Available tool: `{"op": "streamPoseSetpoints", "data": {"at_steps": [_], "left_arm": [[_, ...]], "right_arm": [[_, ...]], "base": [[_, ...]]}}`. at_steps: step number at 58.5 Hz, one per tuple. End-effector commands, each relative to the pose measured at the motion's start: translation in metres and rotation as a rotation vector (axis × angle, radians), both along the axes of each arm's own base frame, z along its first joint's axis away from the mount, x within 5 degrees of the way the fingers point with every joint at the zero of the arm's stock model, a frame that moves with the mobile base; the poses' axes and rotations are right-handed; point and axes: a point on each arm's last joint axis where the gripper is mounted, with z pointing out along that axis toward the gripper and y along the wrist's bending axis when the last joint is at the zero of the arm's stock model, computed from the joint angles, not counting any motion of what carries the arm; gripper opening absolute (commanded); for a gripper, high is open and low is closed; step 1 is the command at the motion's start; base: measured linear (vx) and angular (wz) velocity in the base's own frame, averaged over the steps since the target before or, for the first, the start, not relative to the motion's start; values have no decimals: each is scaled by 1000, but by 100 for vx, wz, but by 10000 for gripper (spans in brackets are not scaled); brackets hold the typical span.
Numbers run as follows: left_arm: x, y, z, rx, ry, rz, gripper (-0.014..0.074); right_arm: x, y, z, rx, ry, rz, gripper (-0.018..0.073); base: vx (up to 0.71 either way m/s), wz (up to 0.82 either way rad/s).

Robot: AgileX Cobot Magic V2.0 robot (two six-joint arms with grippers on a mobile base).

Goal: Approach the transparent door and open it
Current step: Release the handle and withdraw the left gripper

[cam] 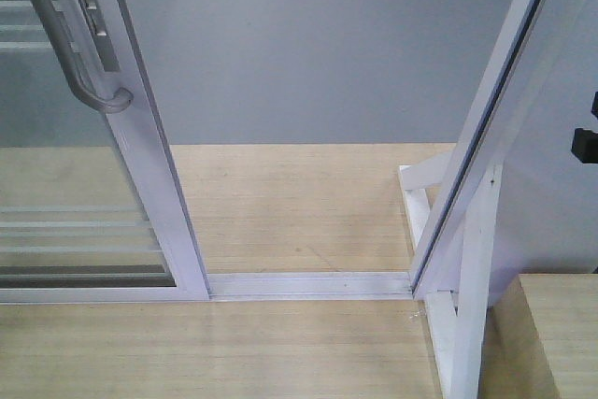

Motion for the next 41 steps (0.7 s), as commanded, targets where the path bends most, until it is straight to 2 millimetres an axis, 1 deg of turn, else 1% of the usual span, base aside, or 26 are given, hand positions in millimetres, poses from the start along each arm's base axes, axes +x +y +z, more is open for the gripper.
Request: {"op": "streamPoseSetpoints", "data": {"at_steps": [1,15,19,24,26,30,39,41], "left_arm": [[-6,2,18,-8,-113,27,446],[-6,-1,16,-10,-106,12,446],[-10,-2,16,18,-118,3,438],[-23,-4,13,29,-141,-12,398],[-29,-5,10,31,-149,-19,365],[-42,-8,3,31,-167,-37,273],[-73,-11,-19,-12,-205,-58,-7],[-80,-11,-25,-23,-216,-60,-9]], "right_arm": [[2,2,17,-3,-98,27,406],[2,2,17,-3,-98,27,406],[2,2,17,-3,-101,29,406],[2,1,16,-4,-94,25,406],[2,1,16,-4,-93,25,406],[2,1,16,-4,-93,25,406],[2,1,16,-4,-90,23,406],[2,1,16,-4,-90,23,406]], "base": [[0,0],[0,0],[0,0],[0,0],[0,0],[0,0],[0,0],[0,0]]}}
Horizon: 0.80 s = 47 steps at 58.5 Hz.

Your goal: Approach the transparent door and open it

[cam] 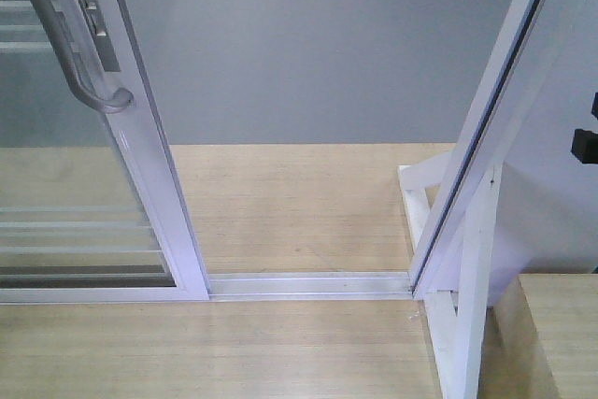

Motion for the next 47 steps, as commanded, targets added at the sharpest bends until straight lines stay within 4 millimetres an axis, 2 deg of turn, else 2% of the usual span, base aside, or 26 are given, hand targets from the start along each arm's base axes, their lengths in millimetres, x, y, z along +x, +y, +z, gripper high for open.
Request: {"op": "streamPoseSetpoints", "data": {"at_steps": [1,17,25,30,47], "left_arm": [[-16,0,3,-41,-135,-1,-9],[-57,2,-43,-50,-257,-7,-8],[-65,3,-72,-52,-278,-8,-7],[-60,3,-92,-57,-242,-4,-7],[-60,2,-98,-81,-173,-5,-6]], "right_arm": [[2,1,16,-4,-92,24,406],[2,1,16,-4,-92,24,406],[2,1,16,-4,-92,24,406],[2,1,16,-4,-87,21,406],[2,1,16,-5,-85,20,406]], "base": [[0,0],[0,0],[0,0],[0,0],[0,0]]}}
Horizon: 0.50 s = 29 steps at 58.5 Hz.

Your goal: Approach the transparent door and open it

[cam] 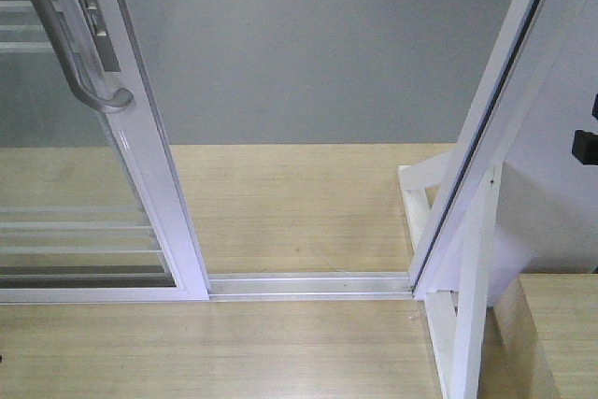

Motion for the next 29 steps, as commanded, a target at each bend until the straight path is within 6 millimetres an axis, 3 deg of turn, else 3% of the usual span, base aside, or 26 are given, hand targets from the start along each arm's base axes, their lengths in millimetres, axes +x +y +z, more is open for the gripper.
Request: {"op": "streamPoseSetpoints", "data": {"at_steps": [1,29], "left_arm": [[0,0,1,-26,-61,-1,-6],[0,0,1,-26,-58,-1,-6]], "right_arm": [[2,1,16,-4,-92,24,406],[2,1,16,-4,-90,23,406]], "base": [[0,0],[0,0]]}}
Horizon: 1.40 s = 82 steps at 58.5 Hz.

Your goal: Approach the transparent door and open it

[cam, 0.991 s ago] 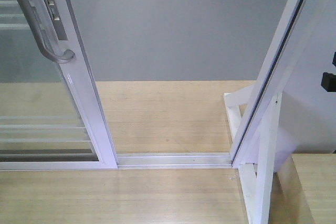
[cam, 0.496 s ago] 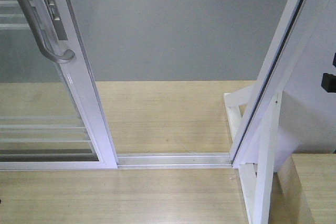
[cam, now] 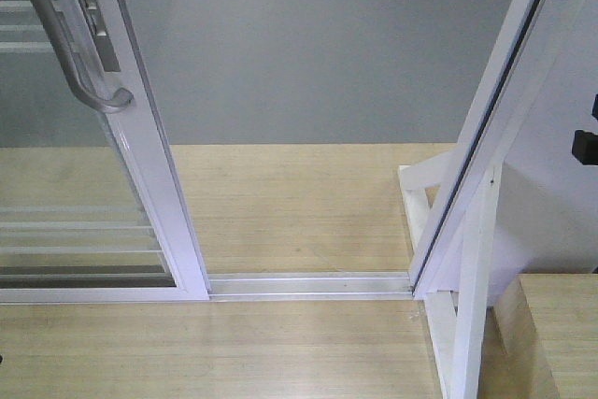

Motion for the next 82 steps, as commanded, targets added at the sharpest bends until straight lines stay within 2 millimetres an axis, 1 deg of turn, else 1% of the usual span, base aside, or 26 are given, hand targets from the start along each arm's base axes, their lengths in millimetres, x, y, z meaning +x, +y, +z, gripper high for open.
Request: {"op": "streamPoseSetpoints", "data": {"at_steps": [1,7,10,15,23,28,31,34,39,45,51,57,65,69,82], "left_arm": [[0,0,1,-25,-62,-1,-6],[0,0,1,-25,-62,-1,-6],[0,0,1,-25,-62,-1,-6],[0,0,1,-25,-62,-1,-6],[0,0,1,-25,-62,-1,-6],[0,0,1,-25,-62,-1,-6],[0,0,1,-25,-62,-1,-6],[0,0,1,-24,-62,-1,-6],[0,0,1,-24,-62,-1,-6],[0,0,1,-24,-62,-1,-6],[0,0,1,-24,-61,-1,-6],[0,0,1,-24,-61,-1,-6],[0,0,1,-24,-58,-1,-6],[0,0,1,-24,-59,-1,-6],[0,0,1,-24,-56,-1,-6]], "right_arm": [[2,1,16,-4,-91,23,406],[-2,0,17,-15,-82,16,397],[-8,0,18,12,-77,3,379],[-21,-1,23,-5,-79,11,330],[-42,-4,32,-67,-123,34,186],[-58,-4,40,-108,-182,53,61],[-66,-4,40,-123,-226,57,-16],[-76,-3,38,-130,-297,58,-15],[-93,-2,23,-127,-420,61,-12],[-111,-1,-6,-70,-529,60,-10],[-124,-1,-36,-8,-560,54,-8],[-130,-1,-67,-29,-547,54,-7],[-122,0,-103,-37,-506,58,-6],[-122,-1,-109,-34,-438,53,-6],[-122,-1,-110,-40,-428,52,-6]], "base": [[0,0],[0,0],[0,0],[0,0],[0,0],[0,0],[0,0],[0,0],[0,0],[0,0],[0,0],[0,0],[0,0],[0,0],[0,0]]}}
